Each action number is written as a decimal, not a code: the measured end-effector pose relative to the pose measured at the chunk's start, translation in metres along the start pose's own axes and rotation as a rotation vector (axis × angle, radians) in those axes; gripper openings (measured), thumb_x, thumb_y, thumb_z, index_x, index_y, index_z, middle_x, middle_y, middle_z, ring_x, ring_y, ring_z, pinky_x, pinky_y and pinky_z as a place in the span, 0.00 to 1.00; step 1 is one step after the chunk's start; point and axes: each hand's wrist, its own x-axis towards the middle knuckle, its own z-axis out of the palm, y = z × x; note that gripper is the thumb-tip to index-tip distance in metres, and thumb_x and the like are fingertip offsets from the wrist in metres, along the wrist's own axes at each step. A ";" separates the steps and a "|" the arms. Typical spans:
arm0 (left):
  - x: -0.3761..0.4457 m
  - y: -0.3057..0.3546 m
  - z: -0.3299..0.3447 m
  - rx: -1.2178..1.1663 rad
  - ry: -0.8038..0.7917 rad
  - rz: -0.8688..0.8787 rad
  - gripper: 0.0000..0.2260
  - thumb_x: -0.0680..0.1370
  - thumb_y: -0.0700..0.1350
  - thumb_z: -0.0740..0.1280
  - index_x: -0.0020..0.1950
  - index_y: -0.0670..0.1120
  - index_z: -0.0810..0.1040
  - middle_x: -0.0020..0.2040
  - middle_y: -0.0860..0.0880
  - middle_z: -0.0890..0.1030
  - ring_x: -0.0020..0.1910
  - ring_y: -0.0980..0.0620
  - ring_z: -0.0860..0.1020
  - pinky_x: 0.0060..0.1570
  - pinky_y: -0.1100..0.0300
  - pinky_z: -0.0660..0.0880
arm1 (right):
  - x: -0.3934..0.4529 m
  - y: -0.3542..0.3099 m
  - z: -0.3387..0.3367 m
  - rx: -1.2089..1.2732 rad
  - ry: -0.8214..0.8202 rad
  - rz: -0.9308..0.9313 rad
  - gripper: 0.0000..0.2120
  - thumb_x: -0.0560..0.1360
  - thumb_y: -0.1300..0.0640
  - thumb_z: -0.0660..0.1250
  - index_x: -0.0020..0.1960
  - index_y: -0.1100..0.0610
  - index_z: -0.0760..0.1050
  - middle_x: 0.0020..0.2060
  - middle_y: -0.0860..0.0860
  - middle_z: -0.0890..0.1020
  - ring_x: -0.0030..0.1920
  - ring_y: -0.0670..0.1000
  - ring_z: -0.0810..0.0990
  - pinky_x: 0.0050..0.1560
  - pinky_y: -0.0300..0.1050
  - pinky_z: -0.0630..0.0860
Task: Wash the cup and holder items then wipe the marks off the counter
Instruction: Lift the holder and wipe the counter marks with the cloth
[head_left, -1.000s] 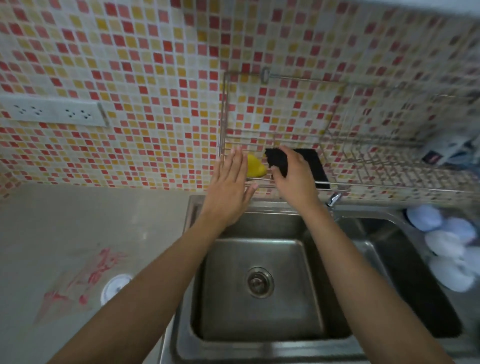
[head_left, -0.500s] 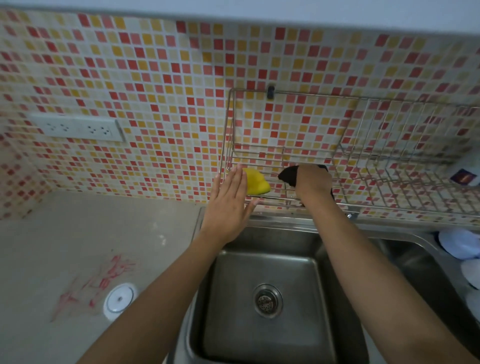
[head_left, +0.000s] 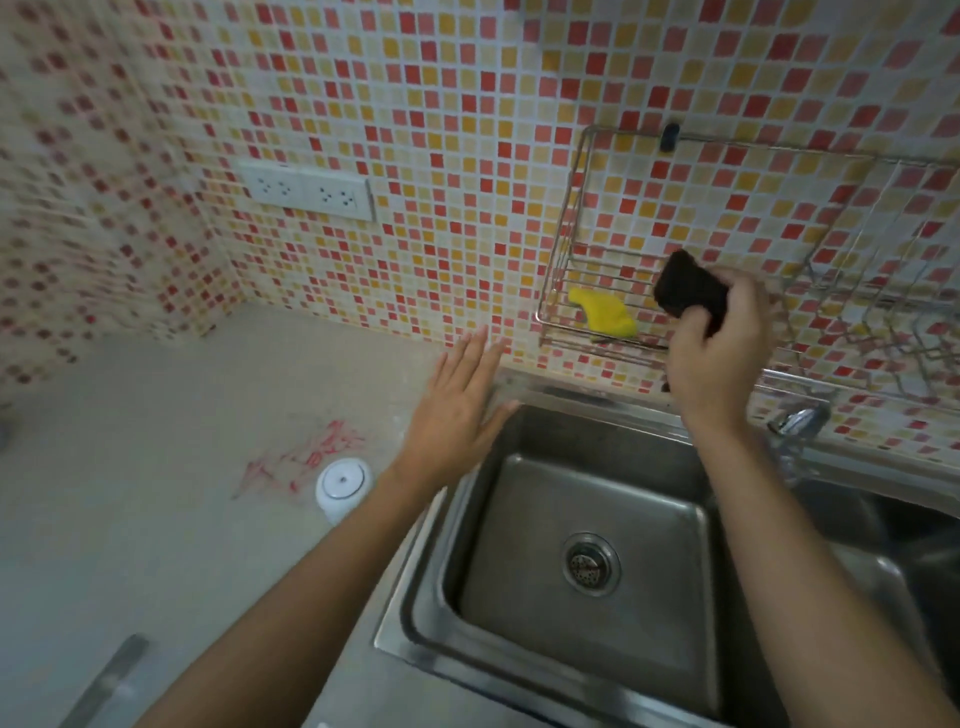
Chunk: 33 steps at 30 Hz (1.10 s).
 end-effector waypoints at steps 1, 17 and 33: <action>-0.019 -0.014 -0.003 -0.004 0.012 -0.059 0.30 0.82 0.59 0.53 0.80 0.47 0.50 0.80 0.48 0.48 0.79 0.51 0.43 0.75 0.57 0.38 | -0.014 -0.014 0.001 0.044 -0.019 -0.021 0.13 0.72 0.66 0.60 0.55 0.64 0.74 0.47 0.56 0.78 0.48 0.51 0.74 0.45 0.32 0.67; -0.165 -0.180 0.057 -0.728 -0.061 -0.572 0.43 0.61 0.44 0.83 0.70 0.48 0.64 0.61 0.67 0.70 0.57 0.69 0.73 0.57 0.77 0.67 | -0.272 -0.049 0.111 -0.129 -0.775 0.636 0.11 0.81 0.49 0.59 0.47 0.54 0.75 0.37 0.50 0.80 0.41 0.55 0.81 0.36 0.45 0.67; -0.146 -0.274 0.007 -0.882 0.066 -0.611 0.39 0.62 0.49 0.82 0.69 0.43 0.70 0.61 0.55 0.79 0.62 0.62 0.75 0.62 0.65 0.72 | -0.361 -0.049 0.187 -0.689 -1.196 -0.104 0.30 0.80 0.39 0.46 0.78 0.50 0.55 0.77 0.55 0.57 0.77 0.62 0.50 0.73 0.67 0.50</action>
